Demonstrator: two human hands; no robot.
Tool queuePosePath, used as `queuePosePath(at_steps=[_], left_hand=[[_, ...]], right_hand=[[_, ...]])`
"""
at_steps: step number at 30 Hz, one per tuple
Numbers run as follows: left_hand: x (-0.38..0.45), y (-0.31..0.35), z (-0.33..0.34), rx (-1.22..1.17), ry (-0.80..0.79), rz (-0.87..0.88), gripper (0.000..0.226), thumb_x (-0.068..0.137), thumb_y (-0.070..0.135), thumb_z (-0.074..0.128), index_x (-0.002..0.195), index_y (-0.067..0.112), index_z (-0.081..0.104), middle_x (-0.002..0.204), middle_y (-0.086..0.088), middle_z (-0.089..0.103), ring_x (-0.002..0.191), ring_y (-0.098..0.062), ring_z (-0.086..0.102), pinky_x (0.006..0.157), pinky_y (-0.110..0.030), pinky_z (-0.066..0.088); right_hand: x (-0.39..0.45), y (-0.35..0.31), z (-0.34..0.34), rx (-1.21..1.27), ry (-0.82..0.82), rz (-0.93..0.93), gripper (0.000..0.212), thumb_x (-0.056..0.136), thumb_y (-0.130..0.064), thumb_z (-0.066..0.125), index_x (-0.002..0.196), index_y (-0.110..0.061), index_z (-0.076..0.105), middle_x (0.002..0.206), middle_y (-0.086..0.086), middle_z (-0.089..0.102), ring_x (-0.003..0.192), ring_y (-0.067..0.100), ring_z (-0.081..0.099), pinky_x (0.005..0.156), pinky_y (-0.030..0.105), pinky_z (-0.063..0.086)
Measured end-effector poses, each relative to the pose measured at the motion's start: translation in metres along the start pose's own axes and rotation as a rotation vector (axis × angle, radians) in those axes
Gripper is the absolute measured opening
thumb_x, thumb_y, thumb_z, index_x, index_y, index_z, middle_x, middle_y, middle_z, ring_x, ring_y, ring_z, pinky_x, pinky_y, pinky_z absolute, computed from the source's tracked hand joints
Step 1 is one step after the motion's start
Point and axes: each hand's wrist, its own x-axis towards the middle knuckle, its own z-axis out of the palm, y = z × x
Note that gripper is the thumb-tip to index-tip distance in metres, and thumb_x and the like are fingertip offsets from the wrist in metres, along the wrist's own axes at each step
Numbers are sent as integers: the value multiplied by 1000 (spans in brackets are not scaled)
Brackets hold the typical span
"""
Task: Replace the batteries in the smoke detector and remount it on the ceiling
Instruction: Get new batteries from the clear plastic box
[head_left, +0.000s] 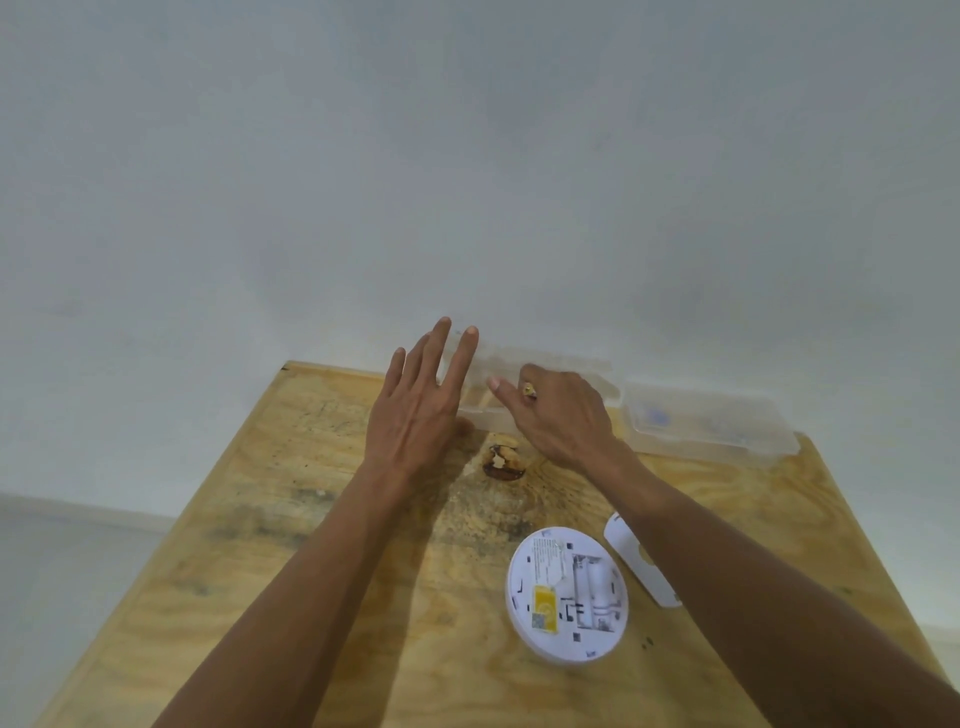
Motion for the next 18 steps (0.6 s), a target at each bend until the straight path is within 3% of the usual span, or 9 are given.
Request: queuePosePath(at_steps=[3,5,7,9,11,14,18], left_hand=[[-1,0,2,11,20,1,111,77,10,81,157,20,5,164,-21,21,147,-36,33,119,-52,29],[-1,0,3,26,36,4,113,74,12,85,157,18,8,162,-22,26,145,-37,37,117,-53,33],[-2,0,3,39,52,9,114,71,16,88,156,16,12,161,-23,29,143,-38,40,115,-53,35],[-3,0,4,59,61,18,113,71,16,88,156,16,13,160,-23,29,143,-38,40,116,-53,34],[-3,0,5,67,64,25,112,72,21,88,156,16,14,160,-23,29,143,-38,40,116,-54,34],[-6,-1,3,74,69,21,107,74,35,87,154,16,19,159,-23,32,141,-38,44,115,-55,35],[-7,0,4,125,80,26,84,74,32,87,144,9,46,152,-23,44,134,-40,51,112,-57,38]], right_hand=[[-12,0,-2,1,237,-215,34,91,-49,62,75,-19,55,52,-4,57,46,22,58,46,24,36],[-24,1,-14,-26,330,-263,25,89,-46,66,89,-21,63,51,-5,58,44,19,58,45,22,38],[-32,8,-35,-98,297,-166,38,92,-51,60,119,-24,62,60,-2,66,55,24,66,52,26,44],[-34,25,-53,-177,169,-1,51,94,-60,49,137,-32,50,82,2,75,79,30,70,65,34,50],[-32,43,-63,-220,77,99,50,94,-64,42,136,-38,51,95,2,75,94,32,69,71,35,49],[-33,51,-62,-240,73,59,44,94,-63,43,127,-38,59,96,1,77,94,31,70,68,34,48],[-44,54,-56,-234,38,20,42,93,-62,47,124,-39,62,95,-2,77,93,27,70,64,30,42]])
